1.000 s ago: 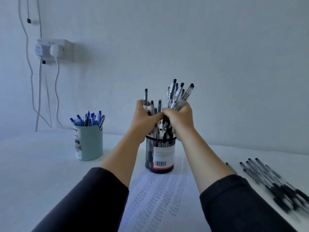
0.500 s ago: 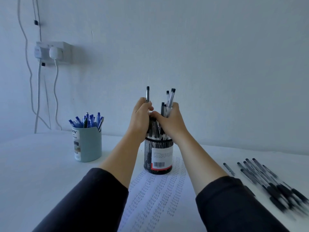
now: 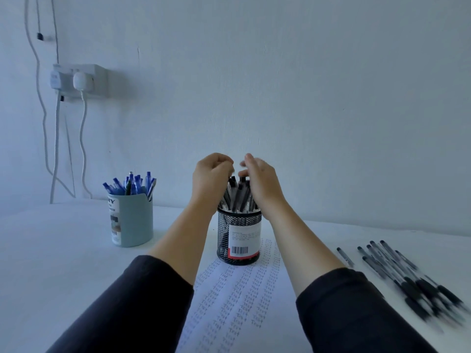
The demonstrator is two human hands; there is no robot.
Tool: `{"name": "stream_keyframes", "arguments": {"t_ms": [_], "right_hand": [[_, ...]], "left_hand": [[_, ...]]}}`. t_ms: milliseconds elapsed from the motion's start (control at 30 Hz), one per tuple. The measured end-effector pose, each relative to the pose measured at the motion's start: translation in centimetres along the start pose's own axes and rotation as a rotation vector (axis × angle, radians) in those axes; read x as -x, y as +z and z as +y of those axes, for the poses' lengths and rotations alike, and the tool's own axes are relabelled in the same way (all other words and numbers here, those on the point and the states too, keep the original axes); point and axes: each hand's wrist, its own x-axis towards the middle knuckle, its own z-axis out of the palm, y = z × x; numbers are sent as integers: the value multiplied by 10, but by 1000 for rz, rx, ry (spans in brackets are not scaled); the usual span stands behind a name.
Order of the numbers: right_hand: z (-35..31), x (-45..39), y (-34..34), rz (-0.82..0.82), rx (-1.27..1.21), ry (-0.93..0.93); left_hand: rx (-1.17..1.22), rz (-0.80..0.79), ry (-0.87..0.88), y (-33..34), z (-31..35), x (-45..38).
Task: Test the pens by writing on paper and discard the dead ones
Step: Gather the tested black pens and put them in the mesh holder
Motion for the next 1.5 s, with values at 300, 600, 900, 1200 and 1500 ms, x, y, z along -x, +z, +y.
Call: {"name": "stream_keyframes", "arguments": {"t_ms": [300, 600, 900, 1200, 1500], "right_hand": [[-27, -1, -40, 36, -33, 241], [-3, 40, -209, -50, 792, 702], [29, 71, -234, -295, 931, 897], [30, 69, -235, -355, 928, 850], [32, 67, -228, -477, 1118, 836]], "left_hand": [[-95, 203, 107, 1, 16, -3], [-618, 137, 735, 71, 56, 57], [-902, -875, -142, 160, 21, 123], [-891, -879, -277, 194, 19, 131], [-1167, -959, -42, 202, 26, 139]]}}
